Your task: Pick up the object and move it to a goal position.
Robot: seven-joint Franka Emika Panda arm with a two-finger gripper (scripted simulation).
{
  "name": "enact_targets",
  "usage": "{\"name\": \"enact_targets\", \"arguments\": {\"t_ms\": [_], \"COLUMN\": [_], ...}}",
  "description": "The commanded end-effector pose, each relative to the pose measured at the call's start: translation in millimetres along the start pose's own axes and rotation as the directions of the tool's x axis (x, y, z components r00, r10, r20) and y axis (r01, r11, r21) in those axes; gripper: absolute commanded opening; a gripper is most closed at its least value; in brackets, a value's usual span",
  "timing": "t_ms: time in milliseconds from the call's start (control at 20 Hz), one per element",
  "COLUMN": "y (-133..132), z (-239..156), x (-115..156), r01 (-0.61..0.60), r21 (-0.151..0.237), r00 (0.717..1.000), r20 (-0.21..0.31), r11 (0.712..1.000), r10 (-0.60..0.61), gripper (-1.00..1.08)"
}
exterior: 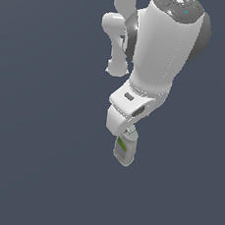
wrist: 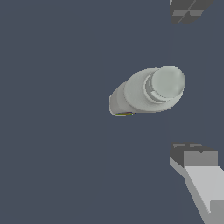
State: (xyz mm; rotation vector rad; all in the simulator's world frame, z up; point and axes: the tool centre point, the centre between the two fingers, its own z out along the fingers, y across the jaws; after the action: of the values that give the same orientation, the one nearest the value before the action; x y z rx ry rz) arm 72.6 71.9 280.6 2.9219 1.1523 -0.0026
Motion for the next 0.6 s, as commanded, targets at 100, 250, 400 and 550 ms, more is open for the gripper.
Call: {"name": "enact_targets", "arguments": {"t_ms": [100, 250, 400, 550], "y": [1, 1, 0, 0], "z": [0, 3, 13, 28], "x": [1, 1, 1, 1], "r01": [0.007, 0.007, 0.009, 0.010], "r21": [0.000, 0.000, 0.000, 0.000], "r00": [1.000, 1.000, 1.000, 1.000], "r20": [-0.001, -0.001, -0.001, -0.002], "r11": [1.000, 1.000, 1.000, 1.000], "r10": [-0.007, -0.007, -0.009, -0.010], "gripper": [1.00, 1.00, 1.00, 1.00]}}
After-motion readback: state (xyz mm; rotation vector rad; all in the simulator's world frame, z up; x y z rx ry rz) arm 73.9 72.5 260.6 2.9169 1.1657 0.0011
